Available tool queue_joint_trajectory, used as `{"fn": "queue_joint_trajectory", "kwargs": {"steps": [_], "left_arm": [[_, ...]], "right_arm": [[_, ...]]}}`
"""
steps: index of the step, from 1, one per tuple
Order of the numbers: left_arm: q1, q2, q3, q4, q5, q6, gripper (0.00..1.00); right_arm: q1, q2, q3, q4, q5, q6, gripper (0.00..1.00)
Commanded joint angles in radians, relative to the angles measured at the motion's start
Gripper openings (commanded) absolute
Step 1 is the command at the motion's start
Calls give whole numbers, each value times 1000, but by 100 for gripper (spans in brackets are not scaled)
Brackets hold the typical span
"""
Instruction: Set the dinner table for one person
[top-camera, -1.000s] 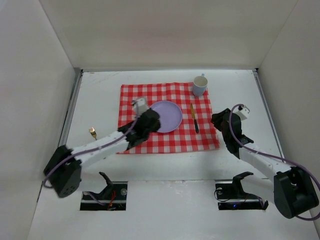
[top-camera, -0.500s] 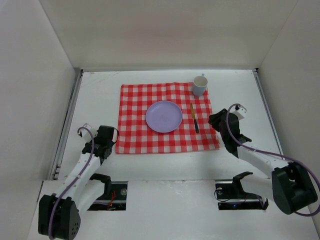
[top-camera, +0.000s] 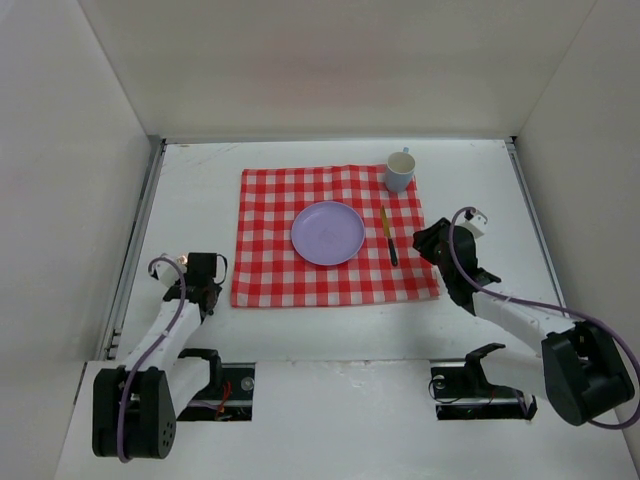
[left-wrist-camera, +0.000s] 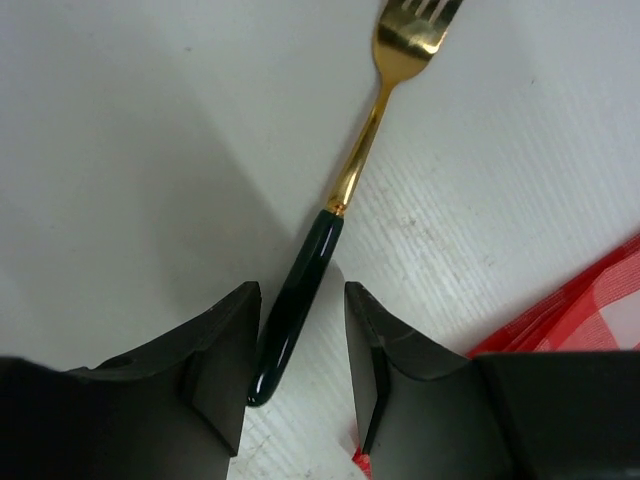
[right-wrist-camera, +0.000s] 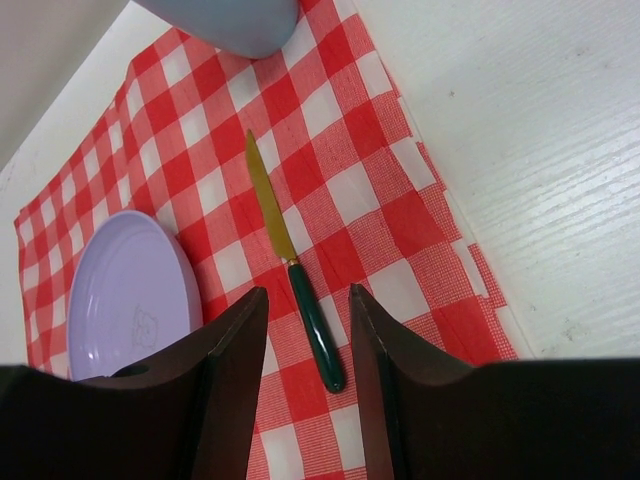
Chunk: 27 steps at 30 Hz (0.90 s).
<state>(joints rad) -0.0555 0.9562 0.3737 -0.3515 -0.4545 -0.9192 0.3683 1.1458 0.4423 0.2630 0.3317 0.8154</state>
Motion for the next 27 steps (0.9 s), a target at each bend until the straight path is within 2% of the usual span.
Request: {"fn": "queue_joint_trajectory", "kwargs": {"steps": [1,4,11,16,20,27], "left_arm": [[26,33,-28,54,66,16,37],[44,42,-29,62,77,16,35],[39,75,-55,115,94,22,16],[52,40,-79,128,114,25,7],[29,-75,-44,79,82,63,5],[-39,-198,85,-32,-9,178,4]], "right_arm": [[10,-38,27,67,-19,-12,45],[5,-70,16,67,-20,-12,45],[5,-43,21,67,-23,-10,45],[5,-38,18,76,-23,-7,50],[10,-32,18,76,-23,-4,58],[10,-27,16,79,-23,-4,62]]}}
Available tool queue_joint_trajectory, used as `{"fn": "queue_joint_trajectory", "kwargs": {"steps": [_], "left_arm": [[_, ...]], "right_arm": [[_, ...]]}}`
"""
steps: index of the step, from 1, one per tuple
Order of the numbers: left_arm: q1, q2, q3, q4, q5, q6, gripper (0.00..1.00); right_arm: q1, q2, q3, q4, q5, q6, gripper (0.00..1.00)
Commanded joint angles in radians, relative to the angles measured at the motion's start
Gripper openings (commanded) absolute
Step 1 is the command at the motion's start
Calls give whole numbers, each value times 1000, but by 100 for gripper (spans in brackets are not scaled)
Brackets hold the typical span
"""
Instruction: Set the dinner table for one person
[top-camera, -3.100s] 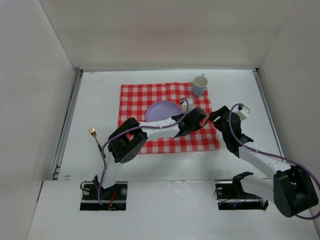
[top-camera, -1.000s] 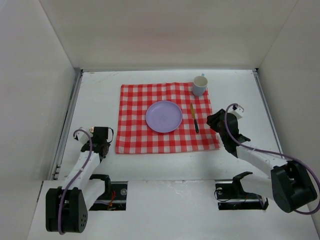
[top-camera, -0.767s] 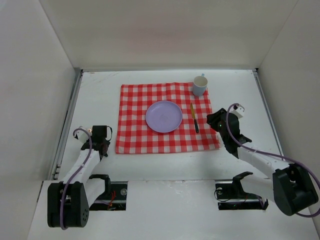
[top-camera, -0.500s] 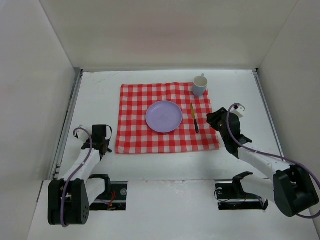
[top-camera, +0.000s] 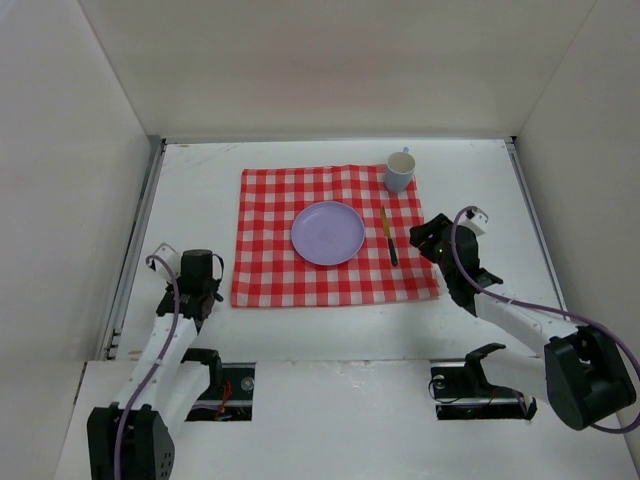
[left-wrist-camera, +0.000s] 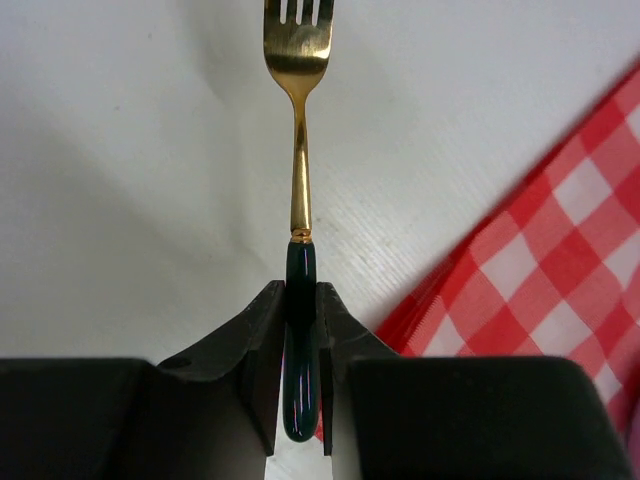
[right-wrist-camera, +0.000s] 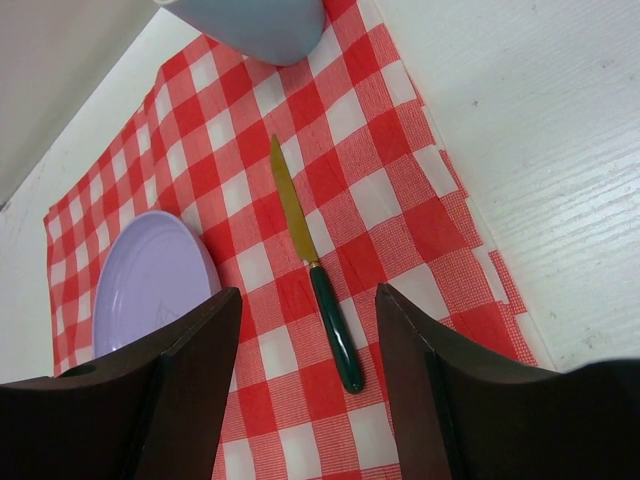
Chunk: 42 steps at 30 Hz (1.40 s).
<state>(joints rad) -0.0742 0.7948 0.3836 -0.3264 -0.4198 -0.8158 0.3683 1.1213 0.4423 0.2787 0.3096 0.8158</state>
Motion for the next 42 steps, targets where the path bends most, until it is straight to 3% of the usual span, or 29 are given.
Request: {"fn": "queue_joint_trajectory", "kwargs": {"steps": [1,7,14,20,27,42], "left_arm": [[-34,-45,95,-65,-51,89,4],[-162,26,230,-43,-39,219,5],[-396,280,325,188,52,358,6],[-496,527,429,225,41,492,6],[-493,655,460,254,10,481,6],[-473,761,443,274,0,457,6]], "right_arm": [[8,-6,15,63,-1,-3,62],[5,-17,10,63,3,0,63],[7,-6,6,77,6,0,63],[5,-15,-1,88,11,0,63],[8,3,3,94,8,-6,64],[10,48,16,102,-1,-13,64]]}}
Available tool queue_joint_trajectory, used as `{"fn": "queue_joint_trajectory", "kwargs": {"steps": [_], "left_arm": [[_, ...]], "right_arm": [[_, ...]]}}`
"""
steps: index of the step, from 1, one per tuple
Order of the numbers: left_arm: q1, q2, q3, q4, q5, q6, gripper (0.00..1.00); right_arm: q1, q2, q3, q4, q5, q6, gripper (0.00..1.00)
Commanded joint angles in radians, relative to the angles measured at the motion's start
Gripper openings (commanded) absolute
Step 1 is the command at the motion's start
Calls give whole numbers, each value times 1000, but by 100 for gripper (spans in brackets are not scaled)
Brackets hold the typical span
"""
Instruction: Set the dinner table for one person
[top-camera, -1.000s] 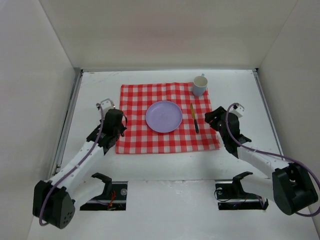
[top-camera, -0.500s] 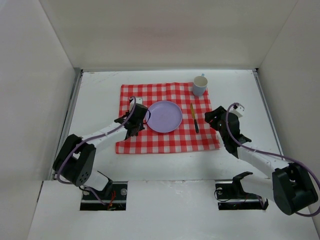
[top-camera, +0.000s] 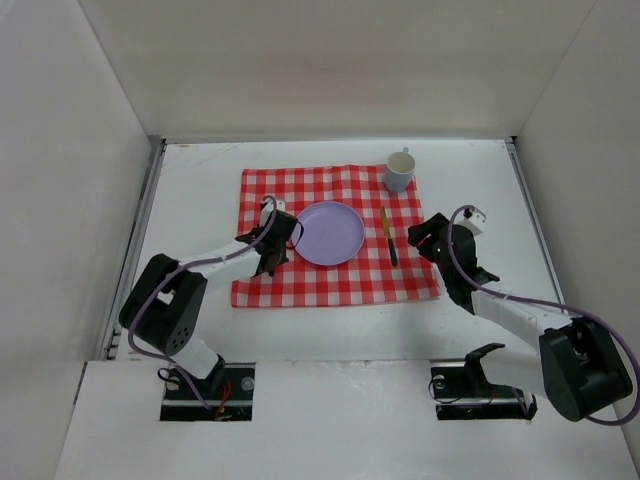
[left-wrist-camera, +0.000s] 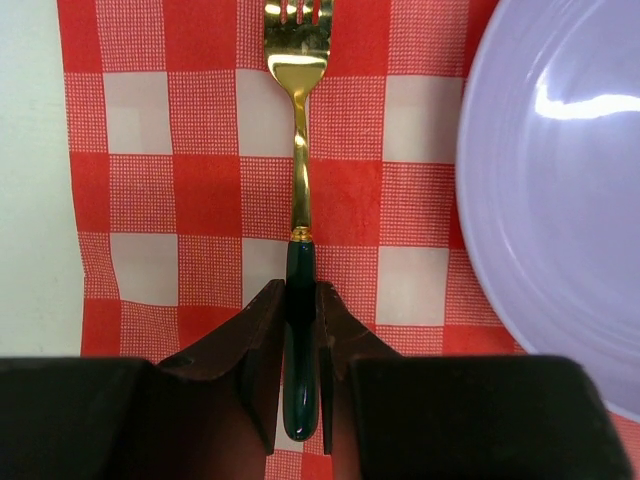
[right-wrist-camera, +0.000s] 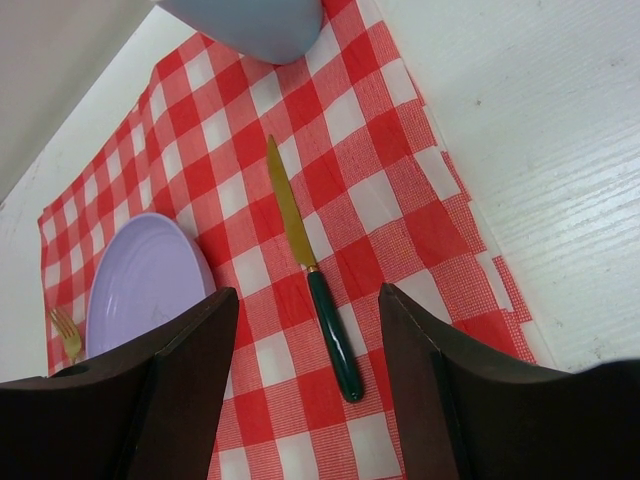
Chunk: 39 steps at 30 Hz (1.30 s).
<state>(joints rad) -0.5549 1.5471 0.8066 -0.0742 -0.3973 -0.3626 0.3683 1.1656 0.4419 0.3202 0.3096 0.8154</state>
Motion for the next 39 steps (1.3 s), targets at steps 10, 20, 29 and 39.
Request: {"fn": "queue_joint_trajectory", "kwargs": {"steps": [10,20,29,39], "left_arm": [[14,42,34,21,-44,2,6],[17,47,63,22,-61,17,7],[22,59,40,28,-63,5,16],[-1,-229,17,2,-112,-36,55]], "right_arm": [[10,14,21,60,-6,-12,65],[10,14,26,60,-17,-13,66],[10,0,20,60,-18,-12,67],[10,-24,12,62,-3,-13,76]]}}
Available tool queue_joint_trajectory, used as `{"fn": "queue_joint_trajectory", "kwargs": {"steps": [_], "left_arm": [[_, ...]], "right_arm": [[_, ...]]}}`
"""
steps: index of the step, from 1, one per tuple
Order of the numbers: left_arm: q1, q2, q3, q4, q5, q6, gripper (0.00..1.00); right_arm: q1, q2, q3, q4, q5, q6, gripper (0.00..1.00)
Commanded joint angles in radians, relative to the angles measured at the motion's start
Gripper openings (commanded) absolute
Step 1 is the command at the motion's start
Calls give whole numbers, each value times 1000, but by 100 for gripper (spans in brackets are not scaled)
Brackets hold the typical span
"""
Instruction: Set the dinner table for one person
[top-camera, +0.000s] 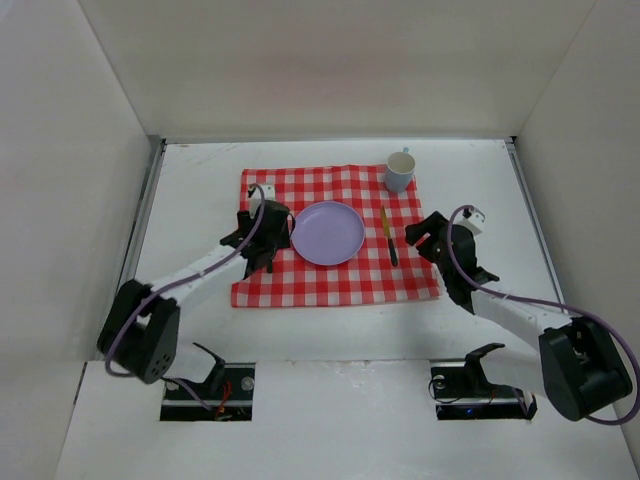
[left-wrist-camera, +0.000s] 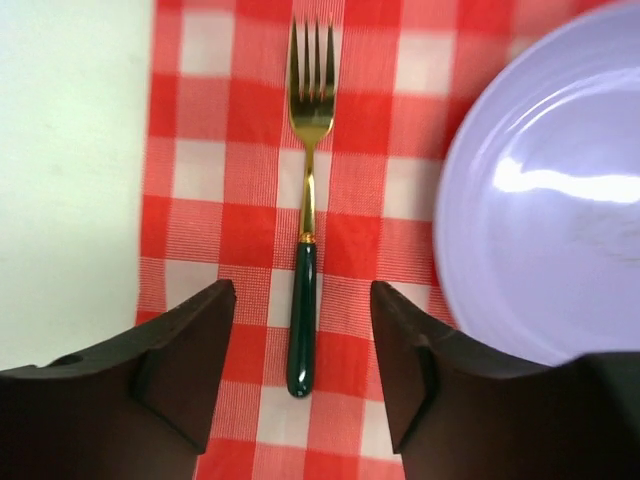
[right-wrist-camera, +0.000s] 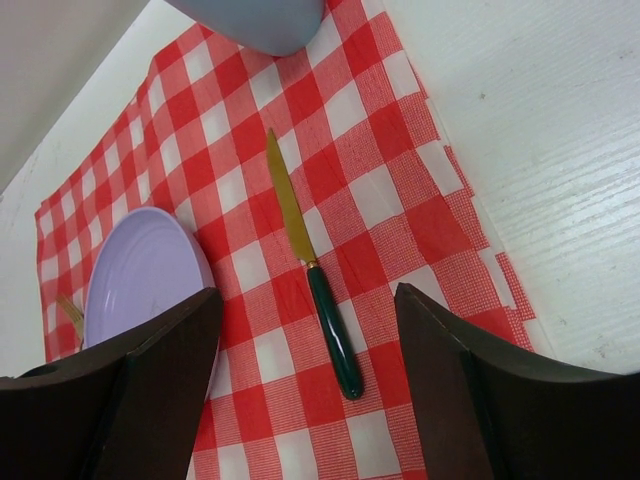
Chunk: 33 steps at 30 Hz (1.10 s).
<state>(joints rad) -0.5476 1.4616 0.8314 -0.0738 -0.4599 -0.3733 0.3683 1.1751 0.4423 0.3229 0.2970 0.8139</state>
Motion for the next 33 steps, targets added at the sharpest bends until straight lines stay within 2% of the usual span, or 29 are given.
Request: {"fn": "queue_joint_trajectory", "kwargs": {"steps": [1,3,5,9,12,14,16,21,25,33], "left_arm": [[-4,-200,-23,6,-65,-41,58],[14,-298,-58,15,-88,-77,66],[54,-406,-113,17,-97,-123,100],[169,-573,-231,-18,-126,-228,100],[319,-704,-330,-87,-128,-378,100],[439,-754,-386,-127,-74,-443,100],[549,-761,-422,-153,2,-476,100],[712,-689,-475,-159,130,-509,100],[759,-623,-480,-129,145,-524,100],[731,-590,-483,-43,135,-541,100]], "right_arm": [[10,-41,7,62,13,-9,76],[10,-63,-4,67,22,-7,76],[10,-81,-16,71,42,-2,76],[5,-118,-39,74,79,7,75],[-4,-147,-57,74,105,21,74],[-9,-167,-70,74,123,25,74],[-18,-186,-82,74,149,30,74],[-50,-232,-112,64,180,65,74],[-58,-226,-119,65,197,68,74],[-52,-160,-105,74,182,80,73]]}}
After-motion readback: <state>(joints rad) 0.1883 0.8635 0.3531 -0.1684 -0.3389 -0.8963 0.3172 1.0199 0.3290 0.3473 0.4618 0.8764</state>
